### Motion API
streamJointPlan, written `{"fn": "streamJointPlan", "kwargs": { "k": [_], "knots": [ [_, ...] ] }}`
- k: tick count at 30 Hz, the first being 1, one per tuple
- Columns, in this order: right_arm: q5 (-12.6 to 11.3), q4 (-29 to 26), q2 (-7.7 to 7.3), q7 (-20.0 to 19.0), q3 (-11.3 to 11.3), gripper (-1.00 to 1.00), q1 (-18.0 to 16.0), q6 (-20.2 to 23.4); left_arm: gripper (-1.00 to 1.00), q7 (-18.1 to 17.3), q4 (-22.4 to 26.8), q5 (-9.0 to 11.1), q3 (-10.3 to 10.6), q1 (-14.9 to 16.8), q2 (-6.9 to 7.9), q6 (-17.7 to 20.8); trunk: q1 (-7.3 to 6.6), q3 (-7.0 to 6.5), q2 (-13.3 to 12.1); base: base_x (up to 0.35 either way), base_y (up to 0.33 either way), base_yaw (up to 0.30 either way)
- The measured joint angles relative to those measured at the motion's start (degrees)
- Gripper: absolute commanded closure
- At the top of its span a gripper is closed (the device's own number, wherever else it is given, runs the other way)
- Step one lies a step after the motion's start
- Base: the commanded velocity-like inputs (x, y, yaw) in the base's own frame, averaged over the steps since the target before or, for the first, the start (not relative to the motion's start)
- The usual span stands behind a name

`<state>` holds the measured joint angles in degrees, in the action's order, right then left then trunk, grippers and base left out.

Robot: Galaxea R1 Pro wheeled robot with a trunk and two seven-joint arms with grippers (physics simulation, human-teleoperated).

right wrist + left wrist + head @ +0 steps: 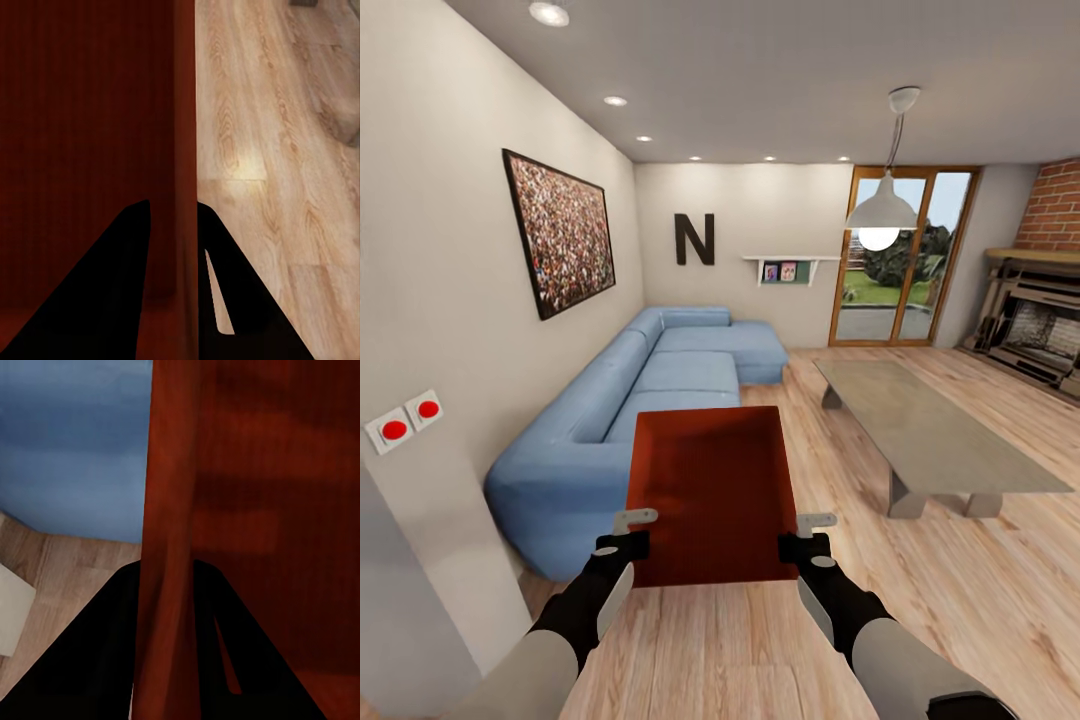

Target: Move the two storage containers from the living room to the garage. In the garage, place one container on the floor and stack the other container on top of it (either order is fine).

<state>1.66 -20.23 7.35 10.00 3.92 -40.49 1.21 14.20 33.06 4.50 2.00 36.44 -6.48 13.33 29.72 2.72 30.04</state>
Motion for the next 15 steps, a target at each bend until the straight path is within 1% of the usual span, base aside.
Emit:
{"fn": "streamJointPlan", "kwargs": {
  "k": [6, 13, 14, 15],
  "knots": [
    [0.0, -0.1, 0.0, 0.0, 0.1, 1.0, 0.0, 0.1, 1.0, 0.0, 0.0, 0.0, 0.0, 0.0, 0.01, 0.0, 0.0, -0.49, 0.0, 0.0, 0.0, 0.0],
    [0.1, -0.3, 0.0, 0.1, 0.2, 1.0, 0.0, 0.4, 1.0, -0.1, -0.1, 0.1, -0.1, 0.0, 0.02, 0.0, 0.0, -0.58, 0.0, 0.0, 0.0, 0.0],
    [0.1, -0.7, 0.11, 0.2, 0.5, 1.0, 0.0, 0.4, 1.0, -0.3, 0.1, 1.0, -0.1, -0.1, 0.28, -0.4, 0.0, -0.58, 0.0, 0.0, 0.0, 0.0],
    [-0.1, -0.9, 0.12, 0.3, 0.7, 1.0, 0.0, 0.4, 1.0, -0.3, 0.3, 1.1, -0.1, -0.1, 0.33, -0.4, 0.0, -0.58, 0.0, 0.0, 0.0, 0.0]
  ]
}}
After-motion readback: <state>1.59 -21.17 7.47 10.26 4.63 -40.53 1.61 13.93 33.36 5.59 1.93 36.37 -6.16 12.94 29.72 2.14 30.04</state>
